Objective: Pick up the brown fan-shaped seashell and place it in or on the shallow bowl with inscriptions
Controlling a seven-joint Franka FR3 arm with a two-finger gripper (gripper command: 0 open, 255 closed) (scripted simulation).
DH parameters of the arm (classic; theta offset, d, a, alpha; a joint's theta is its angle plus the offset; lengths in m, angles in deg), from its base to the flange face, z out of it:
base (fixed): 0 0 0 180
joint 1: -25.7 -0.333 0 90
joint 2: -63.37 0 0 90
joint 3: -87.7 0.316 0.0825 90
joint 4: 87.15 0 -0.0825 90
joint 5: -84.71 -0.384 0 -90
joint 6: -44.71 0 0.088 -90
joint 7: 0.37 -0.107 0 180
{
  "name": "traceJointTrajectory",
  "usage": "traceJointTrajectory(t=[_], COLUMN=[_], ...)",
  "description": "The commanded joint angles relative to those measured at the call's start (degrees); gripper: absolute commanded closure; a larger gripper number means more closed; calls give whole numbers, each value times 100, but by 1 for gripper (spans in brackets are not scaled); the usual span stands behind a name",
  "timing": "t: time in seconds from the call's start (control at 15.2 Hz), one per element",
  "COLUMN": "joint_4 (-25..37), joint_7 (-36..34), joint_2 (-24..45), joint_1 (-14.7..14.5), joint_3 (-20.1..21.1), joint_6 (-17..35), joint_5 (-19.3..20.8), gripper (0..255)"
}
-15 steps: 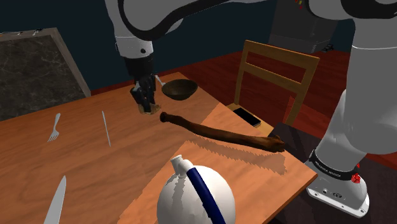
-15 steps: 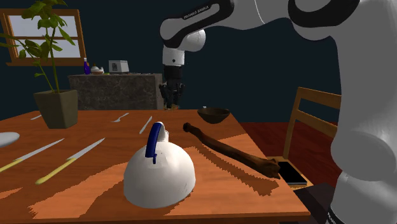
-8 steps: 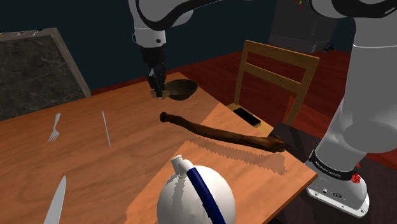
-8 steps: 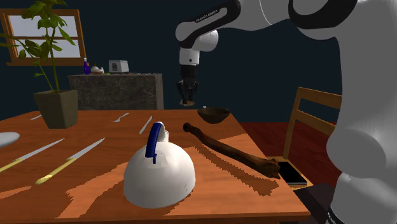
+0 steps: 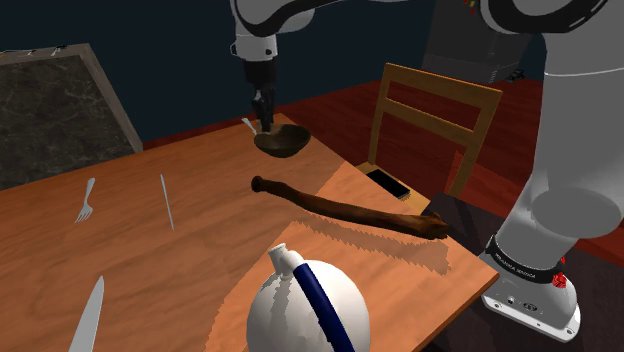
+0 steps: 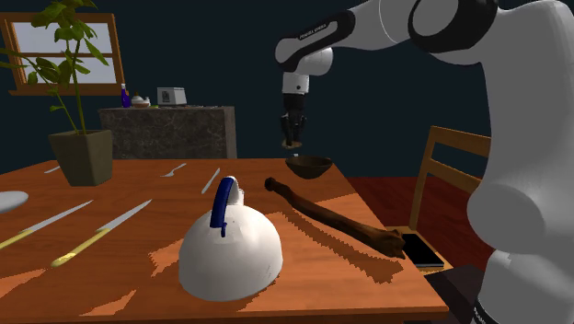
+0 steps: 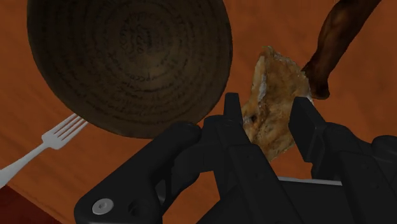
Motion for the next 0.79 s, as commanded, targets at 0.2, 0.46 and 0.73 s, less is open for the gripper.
traceJointTrajectory(t=[0.2,0.46,0.73], joint_4=[582,899,597], joint_7=[550,805,814], joint_2=[386,640,645], joint_1=[322,470,486], joint_3=[-199,-291,-298], joint_6=[-231,-311,-6], joint_5=[48,81,82], gripper=[255,255,255])
